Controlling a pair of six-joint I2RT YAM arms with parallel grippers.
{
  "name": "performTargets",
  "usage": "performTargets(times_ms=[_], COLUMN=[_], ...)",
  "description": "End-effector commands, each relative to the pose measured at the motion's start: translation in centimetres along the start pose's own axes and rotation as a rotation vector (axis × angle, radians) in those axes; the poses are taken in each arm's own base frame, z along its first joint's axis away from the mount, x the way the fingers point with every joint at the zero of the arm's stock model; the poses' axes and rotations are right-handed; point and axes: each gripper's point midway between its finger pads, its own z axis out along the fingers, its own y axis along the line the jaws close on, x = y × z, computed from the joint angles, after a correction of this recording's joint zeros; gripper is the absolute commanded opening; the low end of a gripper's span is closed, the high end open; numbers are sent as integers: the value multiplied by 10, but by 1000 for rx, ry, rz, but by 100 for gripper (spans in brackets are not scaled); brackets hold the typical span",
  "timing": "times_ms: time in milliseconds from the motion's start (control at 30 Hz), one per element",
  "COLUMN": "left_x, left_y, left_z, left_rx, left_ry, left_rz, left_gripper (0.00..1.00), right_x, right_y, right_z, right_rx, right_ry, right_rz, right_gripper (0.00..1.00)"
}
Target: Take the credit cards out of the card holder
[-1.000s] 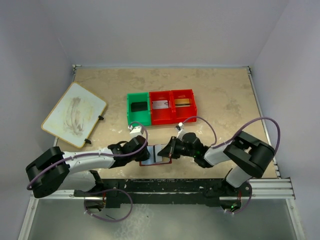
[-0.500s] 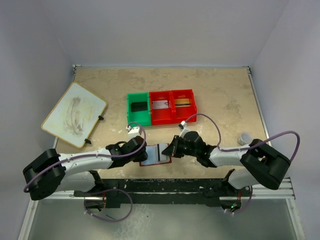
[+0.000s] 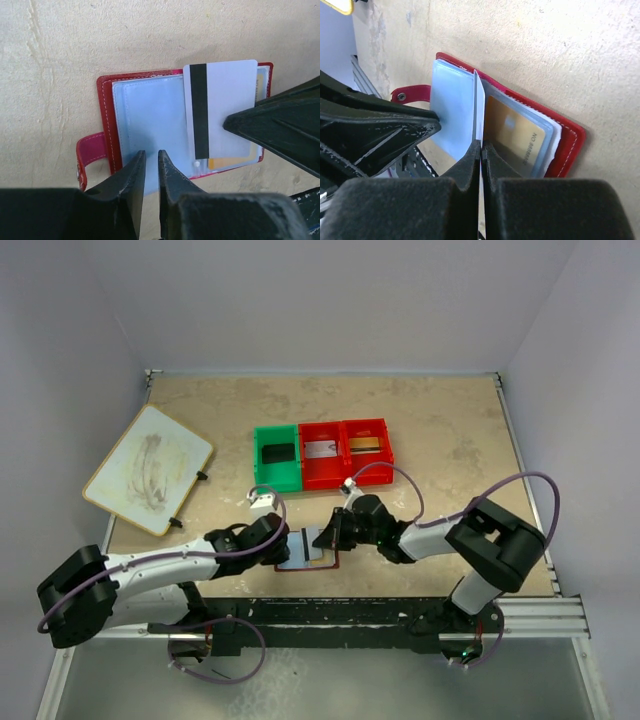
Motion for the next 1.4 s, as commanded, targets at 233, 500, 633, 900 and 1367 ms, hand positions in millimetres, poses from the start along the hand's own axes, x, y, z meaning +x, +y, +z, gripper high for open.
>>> performTargets(times_ms=[233,500,633,900,1367], left_x=[-36,-69,-107,-162,-186], left_y=[-10,-6,10,44,88], left_z=[-34,-57,-81,-124,-141], left_rx=[35,-57,-198,-365,-509], left_ry=[-119,-192,-333,-499,-568], left_rz=[-11,79,69,79,17], left_gripper=[34,52,69,75,75], right_x=[-5,-23,-38,-116,-203], right_y=[30,28,36,65,61], right_z=[-13,-21,-33,-100,-138], right_rx=[-172,-74,-73,9,389], right_ry=[-40,-93,-159,-534,-710], right_rz=[-11,-80,-127,-389,-1087], right_gripper=[0,0,0,0,0])
